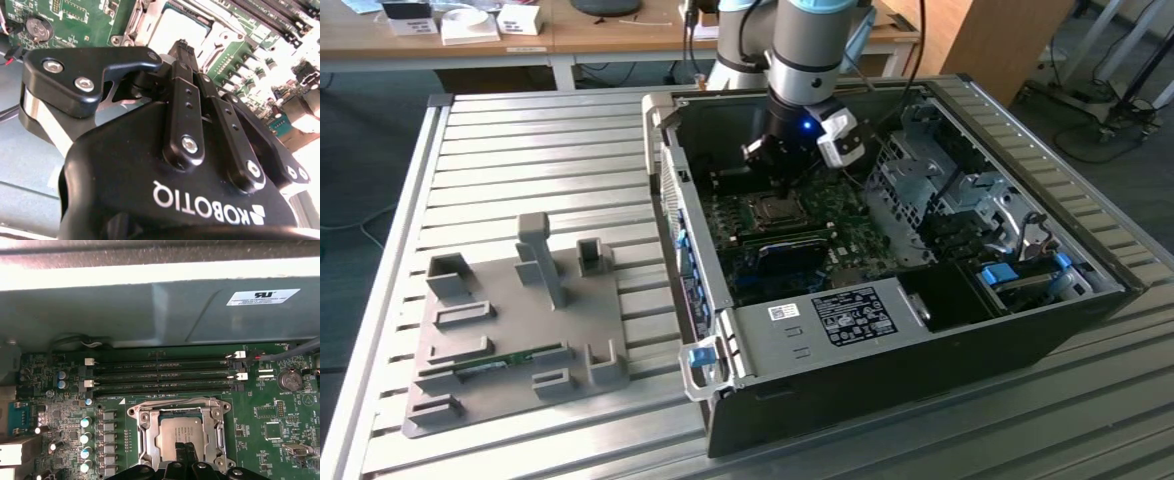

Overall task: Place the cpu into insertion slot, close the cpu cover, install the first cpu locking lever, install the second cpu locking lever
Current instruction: 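Install the second cpu locking lever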

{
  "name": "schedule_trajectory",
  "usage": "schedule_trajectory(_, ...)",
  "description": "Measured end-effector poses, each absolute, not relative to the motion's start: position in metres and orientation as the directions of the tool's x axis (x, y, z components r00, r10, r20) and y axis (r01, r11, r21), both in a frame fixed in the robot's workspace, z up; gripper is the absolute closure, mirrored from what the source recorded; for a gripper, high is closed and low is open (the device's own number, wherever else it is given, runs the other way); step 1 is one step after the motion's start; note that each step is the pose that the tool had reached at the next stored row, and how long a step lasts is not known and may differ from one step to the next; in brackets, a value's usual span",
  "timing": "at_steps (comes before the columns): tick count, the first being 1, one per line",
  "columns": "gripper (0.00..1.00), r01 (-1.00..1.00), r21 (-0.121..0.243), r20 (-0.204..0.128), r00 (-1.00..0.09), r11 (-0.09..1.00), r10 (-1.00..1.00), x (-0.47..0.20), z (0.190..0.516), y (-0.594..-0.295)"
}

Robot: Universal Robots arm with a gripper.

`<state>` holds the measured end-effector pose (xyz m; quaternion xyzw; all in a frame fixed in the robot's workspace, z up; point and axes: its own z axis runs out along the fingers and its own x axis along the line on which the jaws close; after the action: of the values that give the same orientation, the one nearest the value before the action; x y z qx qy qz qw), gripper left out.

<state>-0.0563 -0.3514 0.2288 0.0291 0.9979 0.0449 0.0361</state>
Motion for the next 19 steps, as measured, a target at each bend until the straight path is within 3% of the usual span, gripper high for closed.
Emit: schedule_trajectory(19,0.89,0.055,0.092,-0.069,-0.996,0.994,0.061,-0.056,0.232,-0.367)
